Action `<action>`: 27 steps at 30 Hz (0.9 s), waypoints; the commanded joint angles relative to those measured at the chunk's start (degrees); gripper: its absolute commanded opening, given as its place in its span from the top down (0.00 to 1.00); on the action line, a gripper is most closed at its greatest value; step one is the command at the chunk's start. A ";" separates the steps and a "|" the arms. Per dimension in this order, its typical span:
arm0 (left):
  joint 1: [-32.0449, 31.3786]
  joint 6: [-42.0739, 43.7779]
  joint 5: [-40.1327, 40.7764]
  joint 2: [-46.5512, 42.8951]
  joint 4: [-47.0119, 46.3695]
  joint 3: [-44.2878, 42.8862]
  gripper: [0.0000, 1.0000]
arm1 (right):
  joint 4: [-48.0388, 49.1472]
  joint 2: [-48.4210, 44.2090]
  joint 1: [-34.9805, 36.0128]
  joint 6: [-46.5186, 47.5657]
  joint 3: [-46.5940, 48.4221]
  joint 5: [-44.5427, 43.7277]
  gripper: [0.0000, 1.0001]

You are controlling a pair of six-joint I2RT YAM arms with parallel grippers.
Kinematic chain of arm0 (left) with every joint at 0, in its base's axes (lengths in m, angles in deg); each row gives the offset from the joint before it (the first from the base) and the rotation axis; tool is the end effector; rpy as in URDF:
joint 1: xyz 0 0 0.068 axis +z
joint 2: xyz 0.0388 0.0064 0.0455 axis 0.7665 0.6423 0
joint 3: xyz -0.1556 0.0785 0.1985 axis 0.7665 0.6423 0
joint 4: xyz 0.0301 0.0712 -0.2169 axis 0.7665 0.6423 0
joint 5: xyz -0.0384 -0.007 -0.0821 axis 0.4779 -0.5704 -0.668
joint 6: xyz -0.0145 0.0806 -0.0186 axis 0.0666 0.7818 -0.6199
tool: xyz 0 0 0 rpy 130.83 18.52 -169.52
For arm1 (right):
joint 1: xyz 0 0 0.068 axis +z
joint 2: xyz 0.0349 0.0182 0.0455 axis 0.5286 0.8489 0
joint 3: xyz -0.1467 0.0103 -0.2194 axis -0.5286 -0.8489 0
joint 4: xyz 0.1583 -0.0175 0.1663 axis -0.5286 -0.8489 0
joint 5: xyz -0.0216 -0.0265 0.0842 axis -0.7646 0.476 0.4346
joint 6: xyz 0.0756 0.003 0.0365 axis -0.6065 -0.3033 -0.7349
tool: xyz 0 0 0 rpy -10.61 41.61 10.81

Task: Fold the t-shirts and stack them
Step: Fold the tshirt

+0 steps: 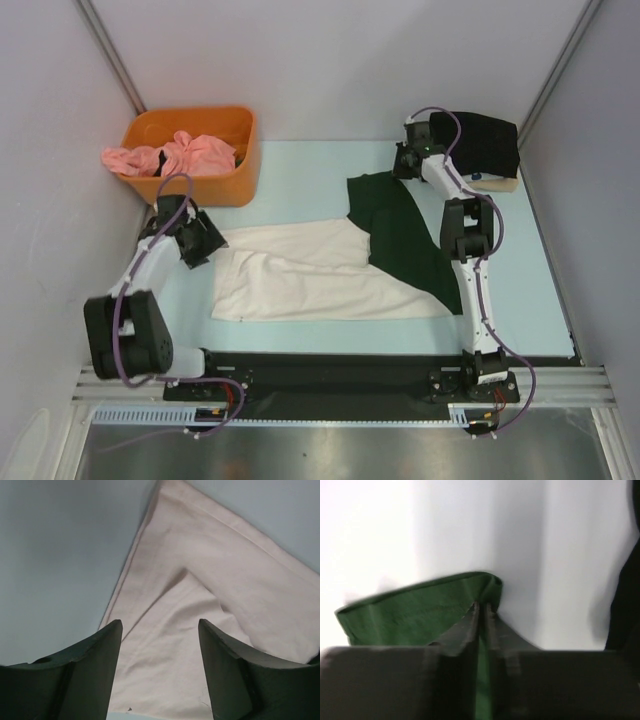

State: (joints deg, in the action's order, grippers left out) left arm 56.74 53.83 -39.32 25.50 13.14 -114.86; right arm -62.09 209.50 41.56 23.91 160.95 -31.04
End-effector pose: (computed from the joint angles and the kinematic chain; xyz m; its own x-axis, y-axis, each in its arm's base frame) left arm 0.2595 0.0229 0.2023 -0.6930 -0.5580 -0.4565 -0.4432 0.8291 -0.3407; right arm 0.5536 0.0997 0.1362 -0.7458 0.1269 -0.6540 -0.0318 0.9738 0.2252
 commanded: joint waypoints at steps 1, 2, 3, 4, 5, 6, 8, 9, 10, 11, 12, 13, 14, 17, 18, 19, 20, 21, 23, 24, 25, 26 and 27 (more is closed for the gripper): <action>1.04 -6.04 -1.13 7.39 -4.92 -3.94 0.32 | 1.56 -0.88 0.55 0.29 -2.01 2.05 0.96; 1.12 -7.36 0.01 8.97 -5.71 -4.47 0.34 | 1.99 -1.76 0.55 0.29 -2.54 2.06 1.00; 1.21 -7.54 2.20 12.38 -6.94 -5.96 0.36 | 2.26 -2.37 0.63 0.55 -3.07 2.32 1.00; 1.12 -7.98 3.35 13.98 -7.38 -6.93 0.37 | 2.52 -2.90 0.63 0.81 -3.42 2.32 1.00; 1.12 -8.85 3.80 15.82 -7.82 -7.72 0.38 | 2.87 -4.13 0.63 0.99 -4.12 2.41 1.00; 1.12 -9.21 4.24 17.41 -8.00 -9.90 0.39 | 2.88 -4.57 0.63 1.08 -4.39 2.84 1.00; 0.69 -9.30 5.12 21.81 -8.09 -12.64 0.41 | 3.14 -5.89 0.72 1.51 -5.27 3.37 1.00; 0.42 -9.13 5.56 22.78 -7.66 -15.35 0.41 | 3.32 -7.55 0.72 1.78 -5.88 3.98 1.00; 0.16 -8.78 8.00 24.35 -7.39 -16.51 0.41 | 3.67 -8.52 0.81 2.04 -6.67 4.08 1.00; -0.45 -8.60 9.24 24.89 -6.95 -17.56 0.42 | 4.54 -9.40 0.81 2.30 -8.59 4.08 1.00; -0.63 -8.60 10.21 25.50 -6.17 -19.23 0.41 | 5.07 -11.67 0.81 2.48 -9.74 4.16 1.00; -0.72 -8.51 10.74 26.03 -6.07 -19.76 0.41 | 5.86 -12.65 0.81 2.57 -10.89 4.16 1.00; -0.81 -8.51 11.70 27.25 -5.90 -20.21 0.41 | 6.91 -13.79 0.81 2.57 -12.03 4.34 1.00; -1.51 -8.25 12.41 30.41 -5.28 -21.88 0.41 | 8.76 -17.05 0.72 2.57 -15.46 5.13 1.00; -1.69 -8.42 12.33 31.04 -5.19 -22.49 0.41 | 9.20 -17.75 0.55 2.48 -17.30 5.83 1.00; -2.21 -8.60 12.07 31.66 -5.19 -22.41 0.42 | 10.16 -19.33 0.46 2.13 -18.18 6.01 1.00; -2.48 -9.03 11.89 32.18 -5.28 -22.06 0.42 | 10.78 -20.04 0.37 2.13 -19.06 6.27 1.00; -2.65 -9.39 11.80 32.36 -5.19 -21.71 0.43 | 11.40 -20.83 0.20 2.04 -20.20 6.71 1.00; -3.71 -10.53 12.50 32.28 -4.76 -21.27 0.43 | 12.63 -22.59 -0.24 1.25 -22.49 6.98 1.00; -3.88 -10.88 13.46 31.93 -4.40 -20.39 0.43 | 12.81 -23.03 -0.42 0.90 -22.93 7.59 1.00; -4.15 -11.15 13.38 31.84 -4.75 -19.78 0.43 | 13.07 -23.47 -0.94 0.64 -23.72 7.77 1.00; -4.24 -11.15 13.30 31.75 -5.19 -19.25 0.43 | 12.99 -24.26 -1.04 0.38 -24.17 7.94 1.00; -4.24 -11.15 13.30 31.92 -5.71 -18.72 0.43 | 13.07 -24.44 -1.12 0.55 -24.52 8.03 1.00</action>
State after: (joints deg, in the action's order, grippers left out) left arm 53.44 43.82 -26.78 57.59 8.79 -134.92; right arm -51.90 188.91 41.38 24.94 137.69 -24.40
